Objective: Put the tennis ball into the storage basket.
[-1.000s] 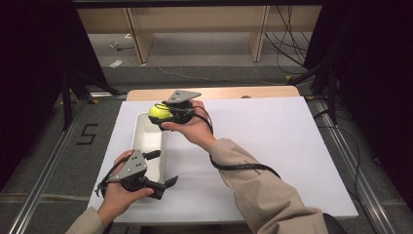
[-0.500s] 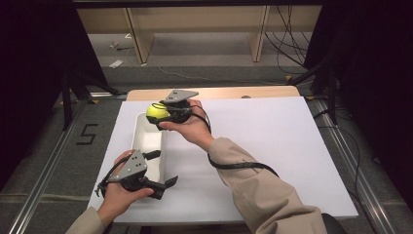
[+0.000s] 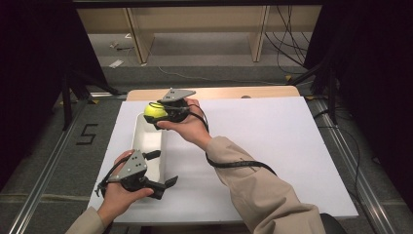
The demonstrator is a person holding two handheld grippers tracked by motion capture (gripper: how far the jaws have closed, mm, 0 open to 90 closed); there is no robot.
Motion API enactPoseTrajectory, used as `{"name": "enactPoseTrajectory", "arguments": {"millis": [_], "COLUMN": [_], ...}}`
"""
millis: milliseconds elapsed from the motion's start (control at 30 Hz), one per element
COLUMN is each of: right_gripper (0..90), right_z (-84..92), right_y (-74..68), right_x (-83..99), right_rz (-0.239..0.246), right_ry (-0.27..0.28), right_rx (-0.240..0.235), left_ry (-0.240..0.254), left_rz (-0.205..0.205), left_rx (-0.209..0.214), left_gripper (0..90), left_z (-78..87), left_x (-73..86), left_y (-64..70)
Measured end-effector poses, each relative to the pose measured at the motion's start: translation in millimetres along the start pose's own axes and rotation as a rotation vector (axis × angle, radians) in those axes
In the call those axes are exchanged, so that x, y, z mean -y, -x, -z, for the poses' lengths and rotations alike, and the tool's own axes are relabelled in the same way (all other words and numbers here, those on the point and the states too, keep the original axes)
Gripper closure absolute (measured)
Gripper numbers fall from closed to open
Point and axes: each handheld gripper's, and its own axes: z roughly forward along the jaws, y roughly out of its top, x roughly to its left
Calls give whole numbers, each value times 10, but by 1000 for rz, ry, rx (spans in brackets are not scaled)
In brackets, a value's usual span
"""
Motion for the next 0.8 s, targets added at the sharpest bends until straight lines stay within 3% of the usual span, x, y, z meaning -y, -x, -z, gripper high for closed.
{"name": "enactPoseTrajectory", "arguments": {"millis": [800], "right_gripper": [276], "right_z": [-86], "right_y": [-26], "right_x": [-6], "right_rz": [-3], "right_ry": [-10], "right_rx": [-12], "left_ry": [-1], "left_rz": [-7], "left_rx": [1], "left_gripper": [3], "left_z": [-2], "left_x": [-2], "left_y": [-1]}}
